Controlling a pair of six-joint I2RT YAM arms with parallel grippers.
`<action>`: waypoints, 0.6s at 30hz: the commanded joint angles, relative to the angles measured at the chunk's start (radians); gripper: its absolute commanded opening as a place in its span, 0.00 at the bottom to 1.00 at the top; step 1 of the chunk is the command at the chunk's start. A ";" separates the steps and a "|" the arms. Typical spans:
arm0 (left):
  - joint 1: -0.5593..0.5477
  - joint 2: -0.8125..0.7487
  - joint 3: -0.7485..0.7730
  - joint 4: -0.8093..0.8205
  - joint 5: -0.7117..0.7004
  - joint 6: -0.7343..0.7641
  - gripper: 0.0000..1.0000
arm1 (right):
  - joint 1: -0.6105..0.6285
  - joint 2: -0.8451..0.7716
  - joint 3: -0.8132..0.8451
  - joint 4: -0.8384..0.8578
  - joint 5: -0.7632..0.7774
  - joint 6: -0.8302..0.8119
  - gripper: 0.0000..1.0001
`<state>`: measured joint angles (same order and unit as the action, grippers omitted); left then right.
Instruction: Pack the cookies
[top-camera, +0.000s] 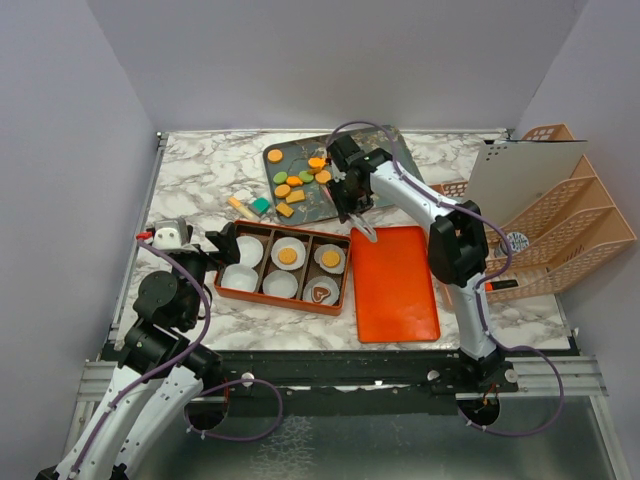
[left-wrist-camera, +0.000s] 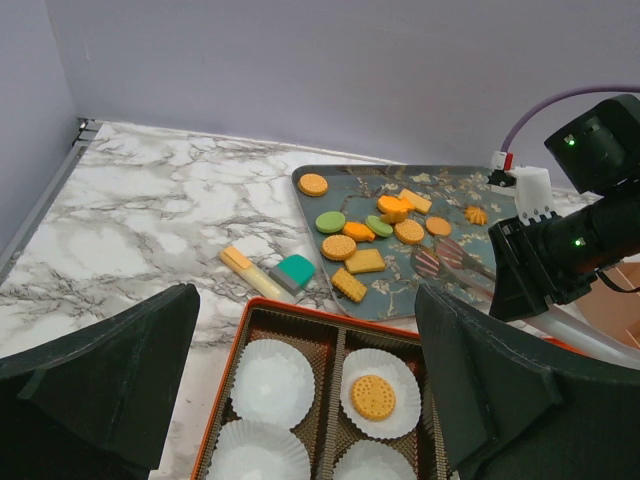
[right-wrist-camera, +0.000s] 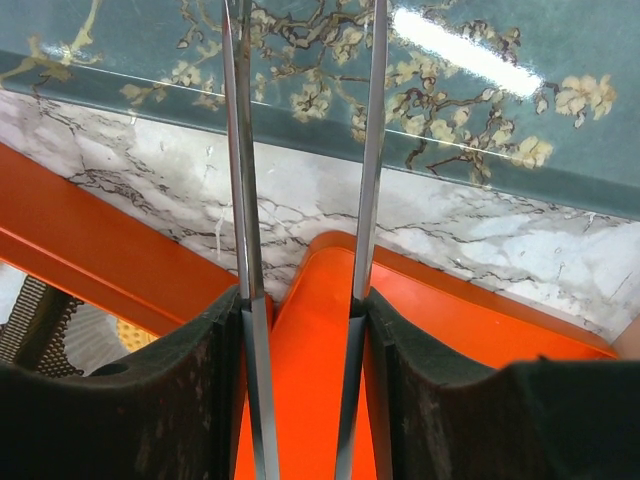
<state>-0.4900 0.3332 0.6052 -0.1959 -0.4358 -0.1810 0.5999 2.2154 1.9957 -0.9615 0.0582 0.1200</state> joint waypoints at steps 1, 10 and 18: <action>0.007 0.004 -0.007 0.022 0.014 0.009 0.99 | -0.006 -0.079 -0.002 -0.015 -0.029 -0.003 0.35; 0.008 0.002 -0.009 0.021 0.012 0.009 0.99 | -0.003 -0.190 -0.078 0.008 -0.081 -0.005 0.29; 0.013 -0.009 -0.010 0.021 0.012 0.009 0.99 | 0.052 -0.312 -0.183 0.030 -0.111 -0.016 0.27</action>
<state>-0.4850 0.3347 0.6052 -0.1955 -0.4358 -0.1791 0.6132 1.9785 1.8538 -0.9558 -0.0128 0.1188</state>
